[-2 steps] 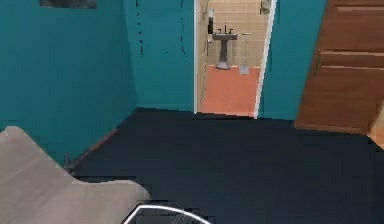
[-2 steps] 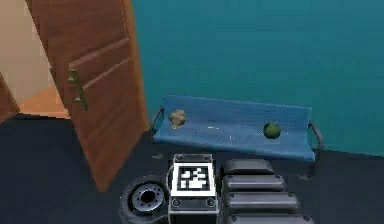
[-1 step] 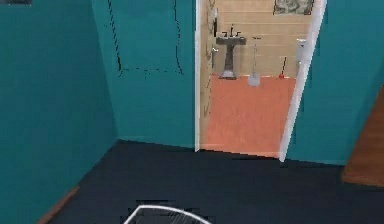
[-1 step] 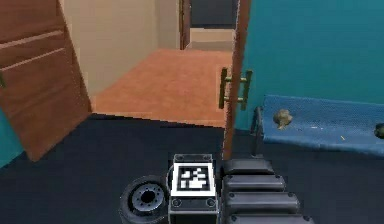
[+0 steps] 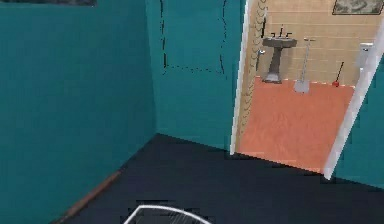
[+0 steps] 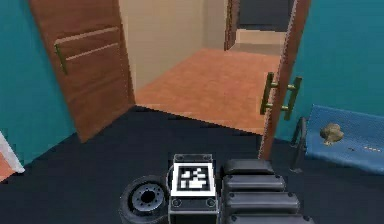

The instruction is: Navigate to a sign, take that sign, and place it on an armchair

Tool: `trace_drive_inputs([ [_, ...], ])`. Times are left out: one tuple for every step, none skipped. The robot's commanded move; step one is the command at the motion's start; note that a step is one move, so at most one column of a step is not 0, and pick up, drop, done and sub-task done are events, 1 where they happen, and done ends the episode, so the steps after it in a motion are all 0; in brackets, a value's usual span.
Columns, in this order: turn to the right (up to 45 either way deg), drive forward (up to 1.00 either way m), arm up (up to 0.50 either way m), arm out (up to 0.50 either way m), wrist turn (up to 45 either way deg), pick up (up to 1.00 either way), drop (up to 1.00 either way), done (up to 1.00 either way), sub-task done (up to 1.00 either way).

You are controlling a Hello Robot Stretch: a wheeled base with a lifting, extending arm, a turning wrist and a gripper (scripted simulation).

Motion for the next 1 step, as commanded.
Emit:
trace_drive_inputs([
  [0.0, 0.1, 0.0, 0.0, 0.0, 0.0, 0.0, 0.0, 0.0],
])
